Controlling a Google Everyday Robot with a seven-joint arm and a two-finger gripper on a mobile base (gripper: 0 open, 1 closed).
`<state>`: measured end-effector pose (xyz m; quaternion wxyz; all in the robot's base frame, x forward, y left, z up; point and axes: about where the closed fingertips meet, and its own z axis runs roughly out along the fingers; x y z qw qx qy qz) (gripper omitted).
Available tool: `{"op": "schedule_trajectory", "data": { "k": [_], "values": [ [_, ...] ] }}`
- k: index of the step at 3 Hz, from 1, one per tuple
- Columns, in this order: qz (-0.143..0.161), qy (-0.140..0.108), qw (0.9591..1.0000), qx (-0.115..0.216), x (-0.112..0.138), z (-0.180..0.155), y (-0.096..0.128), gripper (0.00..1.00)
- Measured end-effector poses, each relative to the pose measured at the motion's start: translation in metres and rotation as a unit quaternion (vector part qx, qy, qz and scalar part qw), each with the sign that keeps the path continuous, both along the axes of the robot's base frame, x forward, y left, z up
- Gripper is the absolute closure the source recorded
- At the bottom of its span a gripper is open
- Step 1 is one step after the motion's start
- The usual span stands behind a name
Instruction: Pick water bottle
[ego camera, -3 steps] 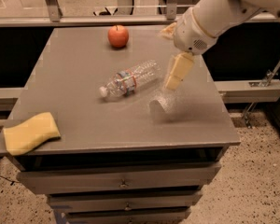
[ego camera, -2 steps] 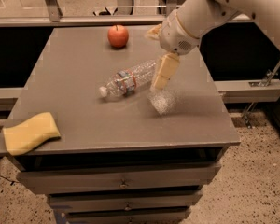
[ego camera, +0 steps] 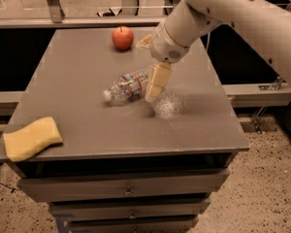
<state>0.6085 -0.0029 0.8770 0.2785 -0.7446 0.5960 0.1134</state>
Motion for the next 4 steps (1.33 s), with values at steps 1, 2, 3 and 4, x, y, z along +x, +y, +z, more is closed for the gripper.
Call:
{"op": "schedule_trajectory", "data": {
  "k": [1,2,3,4],
  "values": [
    [0.011,0.004,0.9999,-0.01,0.0,-0.012,0.01,0.0],
    [0.022,0.009,0.9996,-0.017,-0.002,-0.023,0.015,0.18],
    [0.028,0.011,0.9994,-0.02,-0.003,-0.027,0.017,0.41],
    [0.032,0.009,0.9993,-0.015,-0.003,-0.021,0.02,0.64]
  ]
}}
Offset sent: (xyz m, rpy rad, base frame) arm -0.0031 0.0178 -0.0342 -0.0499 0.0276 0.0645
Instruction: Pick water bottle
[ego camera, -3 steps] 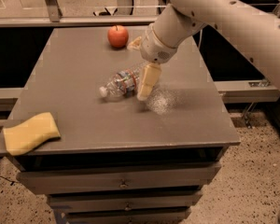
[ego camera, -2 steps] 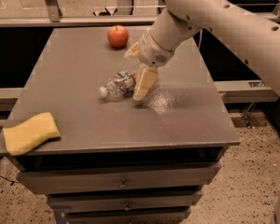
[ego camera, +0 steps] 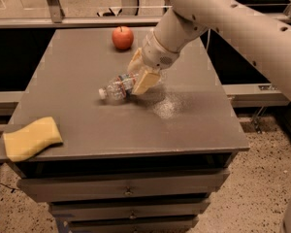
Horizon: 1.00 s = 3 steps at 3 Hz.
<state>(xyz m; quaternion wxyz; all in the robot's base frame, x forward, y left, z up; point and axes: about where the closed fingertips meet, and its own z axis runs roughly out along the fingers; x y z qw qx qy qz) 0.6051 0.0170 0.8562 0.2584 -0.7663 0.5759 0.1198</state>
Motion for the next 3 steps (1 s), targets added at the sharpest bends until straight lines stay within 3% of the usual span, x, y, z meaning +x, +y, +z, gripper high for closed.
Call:
{"op": "schedule_trajectory", "data": {
  "k": [1,2,3],
  "values": [
    [0.001,-0.001,0.9999,0.015,-0.001,0.021,0.004,0.88],
    [-0.01,0.011,0.9986,0.05,0.004,0.05,0.005,1.0],
    [-0.015,0.017,0.9974,0.068,0.008,0.065,0.005,1.0]
  ]
}}
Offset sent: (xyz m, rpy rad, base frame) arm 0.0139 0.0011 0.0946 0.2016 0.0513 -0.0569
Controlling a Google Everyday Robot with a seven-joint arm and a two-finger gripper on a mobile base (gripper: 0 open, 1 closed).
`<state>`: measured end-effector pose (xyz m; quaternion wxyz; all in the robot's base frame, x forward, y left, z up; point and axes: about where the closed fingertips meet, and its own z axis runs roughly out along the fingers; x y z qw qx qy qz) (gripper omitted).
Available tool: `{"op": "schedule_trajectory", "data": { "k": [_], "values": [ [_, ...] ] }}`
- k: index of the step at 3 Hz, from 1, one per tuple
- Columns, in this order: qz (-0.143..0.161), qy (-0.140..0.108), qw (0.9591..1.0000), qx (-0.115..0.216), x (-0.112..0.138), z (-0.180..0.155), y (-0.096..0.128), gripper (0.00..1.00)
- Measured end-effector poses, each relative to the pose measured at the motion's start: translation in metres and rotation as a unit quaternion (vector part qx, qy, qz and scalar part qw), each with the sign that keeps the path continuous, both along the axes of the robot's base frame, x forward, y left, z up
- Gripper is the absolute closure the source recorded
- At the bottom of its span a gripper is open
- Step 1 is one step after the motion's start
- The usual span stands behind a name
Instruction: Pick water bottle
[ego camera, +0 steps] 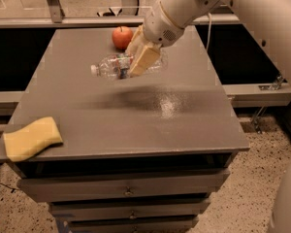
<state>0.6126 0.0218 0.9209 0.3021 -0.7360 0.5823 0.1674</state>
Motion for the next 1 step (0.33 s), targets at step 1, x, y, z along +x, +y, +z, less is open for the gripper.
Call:
{"op": "schedule_trajectory", "data": {
  "k": [1],
  "values": [
    [0.0,0.0,1.0,0.0,0.0,-0.0001,0.0001,1.0]
  ]
}}
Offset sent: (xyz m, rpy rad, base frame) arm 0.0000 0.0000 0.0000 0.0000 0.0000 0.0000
